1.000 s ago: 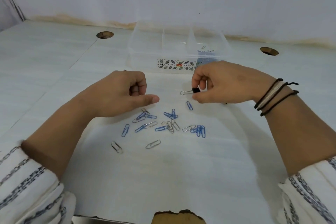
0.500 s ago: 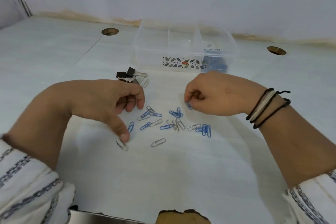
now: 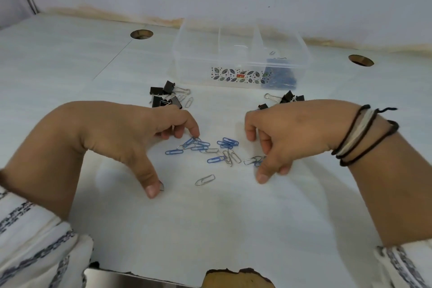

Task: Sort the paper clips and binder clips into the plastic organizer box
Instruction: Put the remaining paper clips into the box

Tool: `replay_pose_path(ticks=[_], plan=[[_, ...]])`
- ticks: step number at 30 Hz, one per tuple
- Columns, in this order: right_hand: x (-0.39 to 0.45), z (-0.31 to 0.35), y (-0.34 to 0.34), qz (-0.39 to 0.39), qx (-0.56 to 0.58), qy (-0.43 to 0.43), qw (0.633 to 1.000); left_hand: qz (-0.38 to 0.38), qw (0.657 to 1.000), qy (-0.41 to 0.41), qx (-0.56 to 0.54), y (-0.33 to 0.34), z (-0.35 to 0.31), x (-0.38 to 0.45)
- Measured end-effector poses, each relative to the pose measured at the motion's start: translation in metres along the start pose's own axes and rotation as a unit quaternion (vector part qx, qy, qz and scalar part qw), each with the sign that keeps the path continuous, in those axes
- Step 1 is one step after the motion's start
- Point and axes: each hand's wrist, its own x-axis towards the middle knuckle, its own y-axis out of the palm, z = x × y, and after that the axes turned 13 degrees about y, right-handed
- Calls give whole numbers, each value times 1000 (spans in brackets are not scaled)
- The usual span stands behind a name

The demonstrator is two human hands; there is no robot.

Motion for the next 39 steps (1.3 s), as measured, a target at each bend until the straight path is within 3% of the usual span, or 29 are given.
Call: replay_pose_path(ticks=[3,4,6,11,23,30,35,39], plan=[[6,10,5,-42,39,-51,997,82,991,52,90,6,16,5],[8,13,6,-53,58,-67,995,84,995,18,50,-2,15,16],[12,17,9,-83,92,-95,988,63,994,-22,85,-17,-5,23],[12,17,7,-167,39,-100,980,-15,996,40,75,-16,-33,21],[21,32,17,-210,44,-157,964,-124,984,106,75,-4,-32,37],[28,5,3,-177,193,-157,952,-181,978,99,25,-5,-34,35],[18,-24,-21,-191,361,-151,900,-280,949,119,-82,-13,-48,44],[19,-51,-51,-249,508,-127,815,-349,918,144,-117,-30,-73,72]])
